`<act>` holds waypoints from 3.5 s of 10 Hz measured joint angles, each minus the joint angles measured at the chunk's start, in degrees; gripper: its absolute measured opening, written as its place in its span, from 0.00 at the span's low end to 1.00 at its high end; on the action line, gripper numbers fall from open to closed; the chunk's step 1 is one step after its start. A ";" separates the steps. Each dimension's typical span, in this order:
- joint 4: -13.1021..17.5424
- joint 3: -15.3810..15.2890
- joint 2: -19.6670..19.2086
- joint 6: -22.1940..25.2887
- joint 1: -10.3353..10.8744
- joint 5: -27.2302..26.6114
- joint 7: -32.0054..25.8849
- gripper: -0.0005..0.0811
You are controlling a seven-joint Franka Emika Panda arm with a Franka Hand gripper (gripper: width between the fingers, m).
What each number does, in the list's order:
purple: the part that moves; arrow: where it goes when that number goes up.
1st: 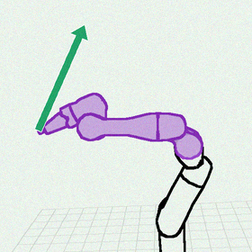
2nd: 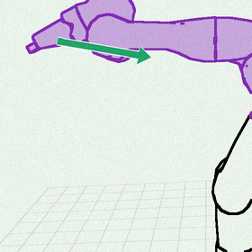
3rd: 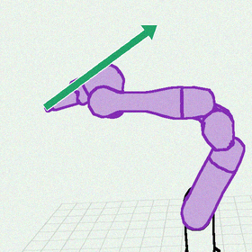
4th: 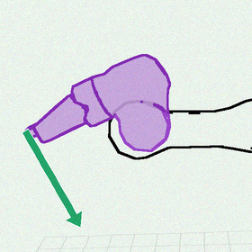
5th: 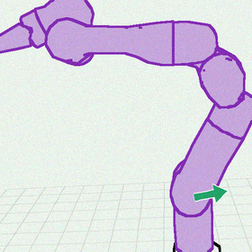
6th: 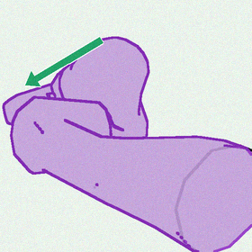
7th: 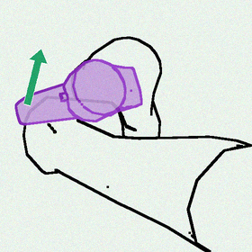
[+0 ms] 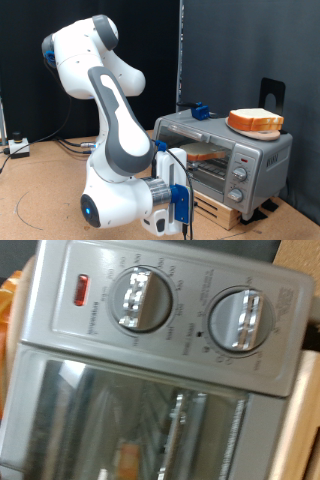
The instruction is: Make a piece of toast with the oven
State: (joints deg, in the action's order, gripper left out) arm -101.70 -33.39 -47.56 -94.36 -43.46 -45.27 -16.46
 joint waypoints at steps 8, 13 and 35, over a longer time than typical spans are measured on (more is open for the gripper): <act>0.37 -2.10 -5.26 -6.83 4.48 -3.38 -2.00 1.00; 0.16 -3.48 -6.21 -8.41 7.40 -4.58 -2.00 1.00; -1.80 -4.95 -7.61 -11.65 5.79 -7.34 -29.61 0.12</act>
State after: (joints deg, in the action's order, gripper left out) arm -103.50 -38.35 -55.17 -106.01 -37.66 -52.62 -46.07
